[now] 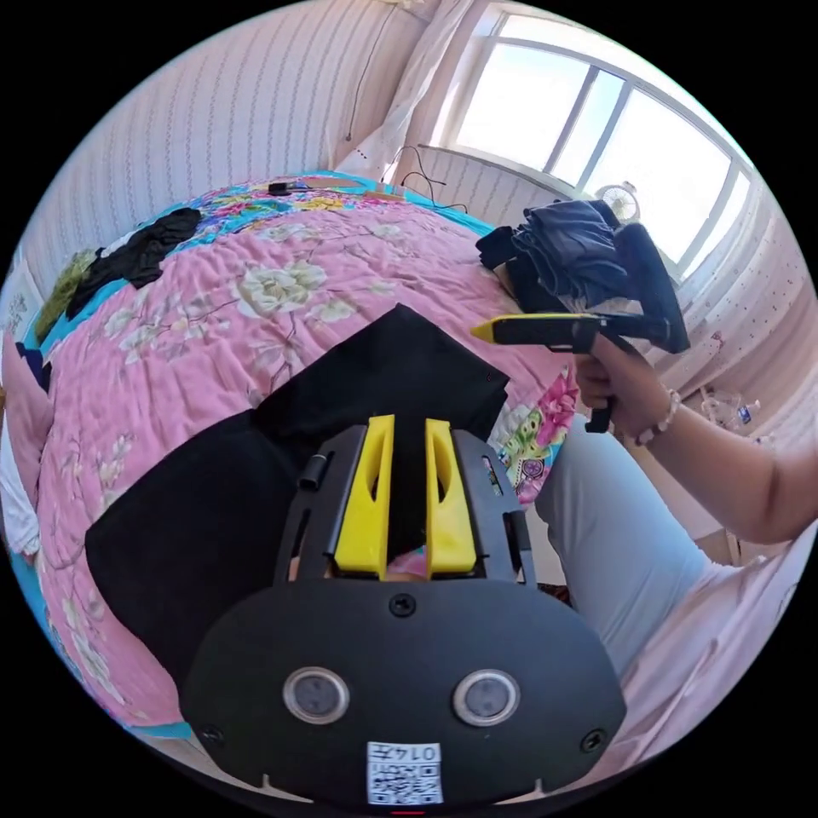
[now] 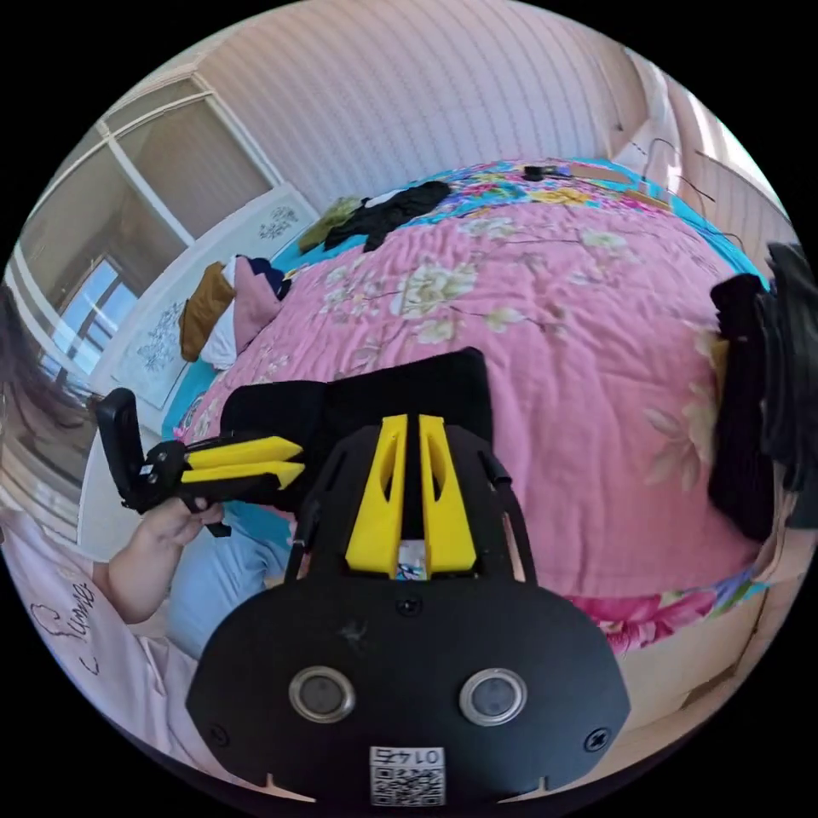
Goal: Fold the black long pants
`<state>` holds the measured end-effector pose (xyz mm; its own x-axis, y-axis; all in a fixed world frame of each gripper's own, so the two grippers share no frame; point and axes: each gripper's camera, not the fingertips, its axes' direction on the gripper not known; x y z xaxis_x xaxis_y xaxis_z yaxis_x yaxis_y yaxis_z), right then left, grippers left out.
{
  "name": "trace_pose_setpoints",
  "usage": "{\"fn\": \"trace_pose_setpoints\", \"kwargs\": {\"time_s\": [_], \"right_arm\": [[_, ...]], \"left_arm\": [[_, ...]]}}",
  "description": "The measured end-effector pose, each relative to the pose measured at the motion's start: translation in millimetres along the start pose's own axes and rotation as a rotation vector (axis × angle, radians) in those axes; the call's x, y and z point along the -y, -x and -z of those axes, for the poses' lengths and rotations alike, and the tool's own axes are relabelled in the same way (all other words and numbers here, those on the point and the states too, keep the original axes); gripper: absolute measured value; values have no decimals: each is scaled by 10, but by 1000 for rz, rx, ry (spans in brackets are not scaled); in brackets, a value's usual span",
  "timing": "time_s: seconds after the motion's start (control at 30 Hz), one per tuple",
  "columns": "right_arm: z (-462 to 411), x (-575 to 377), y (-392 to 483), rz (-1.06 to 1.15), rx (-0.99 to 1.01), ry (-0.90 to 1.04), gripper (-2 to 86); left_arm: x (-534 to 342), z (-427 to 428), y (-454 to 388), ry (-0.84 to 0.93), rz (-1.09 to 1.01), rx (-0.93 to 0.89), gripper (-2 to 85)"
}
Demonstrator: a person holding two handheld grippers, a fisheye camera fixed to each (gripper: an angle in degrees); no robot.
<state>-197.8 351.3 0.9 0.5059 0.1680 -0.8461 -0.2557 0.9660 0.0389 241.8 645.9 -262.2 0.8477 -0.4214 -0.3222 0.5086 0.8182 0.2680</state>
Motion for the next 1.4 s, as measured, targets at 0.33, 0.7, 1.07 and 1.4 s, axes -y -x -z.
{"fn": "trace_pose_setpoints", "kwargs": {"time_s": [0.33, 0.7, 1.07, 1.4], "right_arm": [[-251, -980, -882, -185, 111, 47, 140], [-521, -1596, -1401, -160, 285, -113, 29], [-740, -1844, -1835, -249, 433, -135, 14], [-822, -1888, -1918, -254, 449, -139, 13]], "left_arm": [[1382, -355, -513, 76, -187, 94, 87], [2076, -1358, -871, 342, -278, 237, 83], [1995, -1332, -1056, 233, -292, 239, 30], [1862, -1229, -967, 218, -294, 233, -7]]}}
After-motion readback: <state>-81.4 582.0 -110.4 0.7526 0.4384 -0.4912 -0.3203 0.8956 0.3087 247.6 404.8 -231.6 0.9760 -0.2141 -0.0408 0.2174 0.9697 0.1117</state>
